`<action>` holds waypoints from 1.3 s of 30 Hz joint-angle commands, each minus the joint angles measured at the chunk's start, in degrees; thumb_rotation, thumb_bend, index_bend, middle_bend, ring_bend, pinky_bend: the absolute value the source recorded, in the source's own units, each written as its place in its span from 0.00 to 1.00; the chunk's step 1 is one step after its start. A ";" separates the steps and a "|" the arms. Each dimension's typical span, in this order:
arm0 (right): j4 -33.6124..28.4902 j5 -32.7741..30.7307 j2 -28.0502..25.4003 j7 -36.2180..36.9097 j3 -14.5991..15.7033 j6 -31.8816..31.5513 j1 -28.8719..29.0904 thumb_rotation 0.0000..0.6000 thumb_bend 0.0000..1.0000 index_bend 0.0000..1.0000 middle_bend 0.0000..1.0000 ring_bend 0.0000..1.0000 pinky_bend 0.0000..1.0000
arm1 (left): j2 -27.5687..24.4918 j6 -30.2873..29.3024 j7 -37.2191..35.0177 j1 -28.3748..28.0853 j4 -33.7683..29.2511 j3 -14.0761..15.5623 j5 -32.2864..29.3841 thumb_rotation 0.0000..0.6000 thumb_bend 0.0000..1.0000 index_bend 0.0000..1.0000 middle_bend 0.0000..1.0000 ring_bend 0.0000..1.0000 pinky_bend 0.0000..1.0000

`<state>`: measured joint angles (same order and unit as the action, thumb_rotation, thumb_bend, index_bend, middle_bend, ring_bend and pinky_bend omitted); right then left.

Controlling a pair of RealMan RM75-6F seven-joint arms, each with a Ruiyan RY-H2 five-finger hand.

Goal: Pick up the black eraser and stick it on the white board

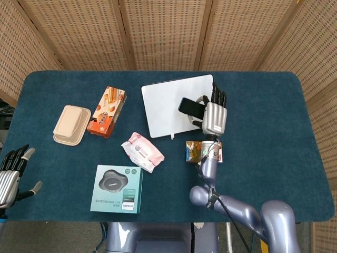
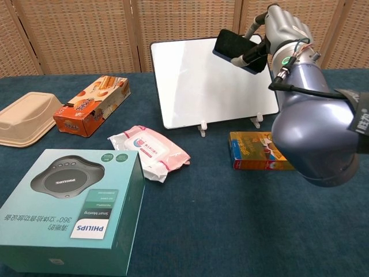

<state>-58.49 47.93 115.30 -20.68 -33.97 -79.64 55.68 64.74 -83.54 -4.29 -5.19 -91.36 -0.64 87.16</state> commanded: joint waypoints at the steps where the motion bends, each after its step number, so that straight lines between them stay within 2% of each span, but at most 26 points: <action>1: 0.87 -0.13 0.49 0.37 -0.45 0.73 0.25 1.00 0.23 0.53 0.00 0.00 0.00 | 0.04 0.07 0.06 -0.04 0.01 0.02 -0.01 1.00 0.29 0.00 0.00 0.00 0.00; 9: 5.62 -0.17 2.11 1.70 -1.84 2.85 1.60 1.00 0.23 0.53 0.00 0.00 0.00 | 0.35 0.58 0.36 -0.25 0.25 0.02 -0.25 1.00 0.29 0.00 0.00 0.00 0.00; 25: 22.11 -0.74 7.71 9.05 -5.55 8.59 6.34 1.00 0.23 0.53 0.00 0.00 0.00 | 1.31 2.65 0.89 -1.08 1.01 -0.03 -1.42 1.00 0.29 0.00 0.00 0.00 0.00; 33: 27.26 -1.18 9.32 10.82 -6.37 11.44 7.75 1.00 0.23 0.53 0.00 0.00 0.00 | 1.60 2.96 1.18 -1.30 1.17 -0.16 -1.74 1.00 0.29 0.00 0.00 0.00 0.00; 39: 28.88 -1.37 9.75 11.51 -6.92 12.39 8.43 1.00 0.23 0.53 0.00 0.00 0.00 | 1.67 2.99 1.29 -1.33 1.19 -0.13 -1.78 1.00 0.29 0.00 0.00 0.00 0.00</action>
<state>-29.67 46.59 125.00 -9.24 -40.83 -67.31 64.04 66.41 -80.54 -3.01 -6.52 -90.17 -0.77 85.37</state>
